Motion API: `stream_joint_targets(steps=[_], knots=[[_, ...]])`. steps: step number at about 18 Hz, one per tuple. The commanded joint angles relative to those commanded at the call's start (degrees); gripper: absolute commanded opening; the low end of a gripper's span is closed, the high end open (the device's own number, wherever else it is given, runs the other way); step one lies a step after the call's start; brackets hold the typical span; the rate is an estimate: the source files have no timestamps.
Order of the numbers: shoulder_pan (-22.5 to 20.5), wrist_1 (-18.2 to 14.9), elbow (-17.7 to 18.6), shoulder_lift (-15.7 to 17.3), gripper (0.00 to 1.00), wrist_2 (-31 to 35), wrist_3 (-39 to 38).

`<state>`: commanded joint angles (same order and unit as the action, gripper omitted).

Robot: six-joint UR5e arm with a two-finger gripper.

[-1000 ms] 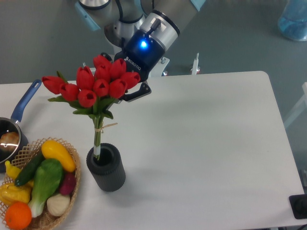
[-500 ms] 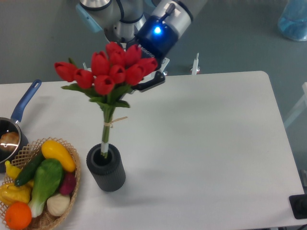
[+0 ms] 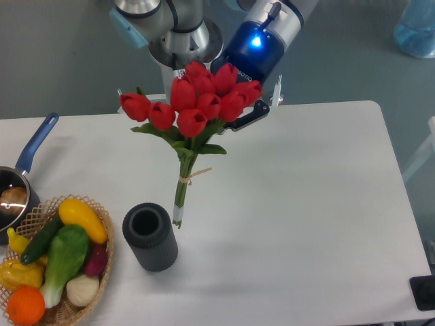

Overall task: Pick up the flowers from the vase
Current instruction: 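Lift the tulip bunch up out of the black vase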

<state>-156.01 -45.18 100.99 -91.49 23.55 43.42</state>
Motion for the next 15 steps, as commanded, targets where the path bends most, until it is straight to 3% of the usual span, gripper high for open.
stream_joint_targets(steps=[15], knots=[[-0.4,0.0,-0.4,0.0,0.25,0.2,1.2]])
